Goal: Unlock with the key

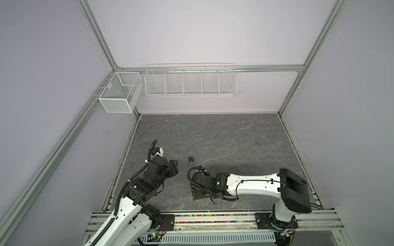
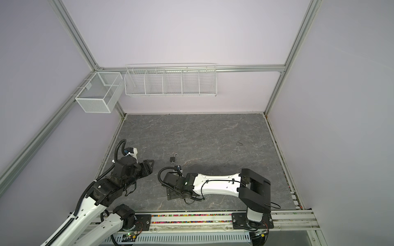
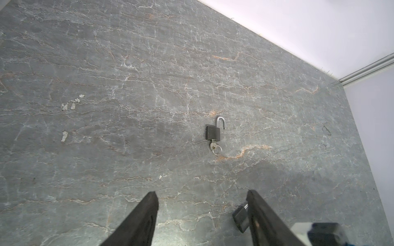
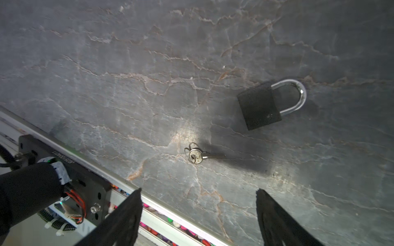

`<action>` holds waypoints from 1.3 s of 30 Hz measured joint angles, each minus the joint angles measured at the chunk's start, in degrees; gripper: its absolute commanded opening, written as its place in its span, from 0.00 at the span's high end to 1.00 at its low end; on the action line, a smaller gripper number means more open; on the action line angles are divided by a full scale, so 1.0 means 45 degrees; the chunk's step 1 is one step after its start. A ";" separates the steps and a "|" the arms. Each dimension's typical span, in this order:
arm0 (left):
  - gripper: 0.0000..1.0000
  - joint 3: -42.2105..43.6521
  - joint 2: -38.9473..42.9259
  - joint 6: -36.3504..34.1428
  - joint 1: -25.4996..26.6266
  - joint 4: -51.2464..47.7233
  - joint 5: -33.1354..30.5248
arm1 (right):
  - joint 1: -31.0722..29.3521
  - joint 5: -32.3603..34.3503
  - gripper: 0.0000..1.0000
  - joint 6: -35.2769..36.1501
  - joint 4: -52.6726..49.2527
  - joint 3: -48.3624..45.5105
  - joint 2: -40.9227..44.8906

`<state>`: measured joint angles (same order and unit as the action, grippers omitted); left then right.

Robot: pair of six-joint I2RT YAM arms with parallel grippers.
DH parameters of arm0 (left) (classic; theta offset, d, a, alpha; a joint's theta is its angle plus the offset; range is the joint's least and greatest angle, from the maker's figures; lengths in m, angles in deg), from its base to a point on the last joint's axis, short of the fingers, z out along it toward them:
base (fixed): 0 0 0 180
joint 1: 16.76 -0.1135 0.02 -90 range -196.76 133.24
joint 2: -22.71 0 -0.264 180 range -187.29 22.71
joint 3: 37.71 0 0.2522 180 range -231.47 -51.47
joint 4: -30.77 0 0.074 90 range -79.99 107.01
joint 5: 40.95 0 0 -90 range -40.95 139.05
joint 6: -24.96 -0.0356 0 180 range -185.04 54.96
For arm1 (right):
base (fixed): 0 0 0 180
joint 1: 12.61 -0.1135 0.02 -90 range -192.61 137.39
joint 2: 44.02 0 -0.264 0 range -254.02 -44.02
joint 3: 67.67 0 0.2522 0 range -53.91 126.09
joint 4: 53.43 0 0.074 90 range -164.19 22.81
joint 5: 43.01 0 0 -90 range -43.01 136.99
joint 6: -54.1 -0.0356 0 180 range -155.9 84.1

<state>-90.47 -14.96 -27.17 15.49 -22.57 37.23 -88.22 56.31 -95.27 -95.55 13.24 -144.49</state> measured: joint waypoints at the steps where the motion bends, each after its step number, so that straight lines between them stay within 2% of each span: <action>1: 0.34 0.0000 0.0005 0.0000 0.0000 0.0000 -0.0039 | 0.0000 -0.0063 0.15 -0.0015 0.0024 0.0015 -0.0155; 14: 0.34 0.0000 0.0102 0.0010 0.0000 -0.0112 -0.0583 | 0.0005 -0.1093 0.14 0.0010 0.0840 0.0180 -0.1146; 25: 0.34 0.0000 0.0806 0.0136 0.0000 -0.0670 -0.1292 | 0.0199 -0.1608 0.13 0.0301 0.0928 0.1219 -0.2239; 34: 0.34 0.0000 0.1122 0.0457 0.0000 -0.0928 -0.1977 | 0.1093 -0.2127 0.15 0.1841 0.0855 0.3206 -0.3682; 39: 0.34 0.0000 0.1341 0.0748 0.0000 -0.1078 -0.2234 | 0.1370 -0.2220 0.22 0.2919 0.0243 0.3405 -0.3745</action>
<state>-90.47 -8.93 -23.81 15.49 -27.42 27.18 -82.06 46.32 -82.14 -94.46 28.57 -161.34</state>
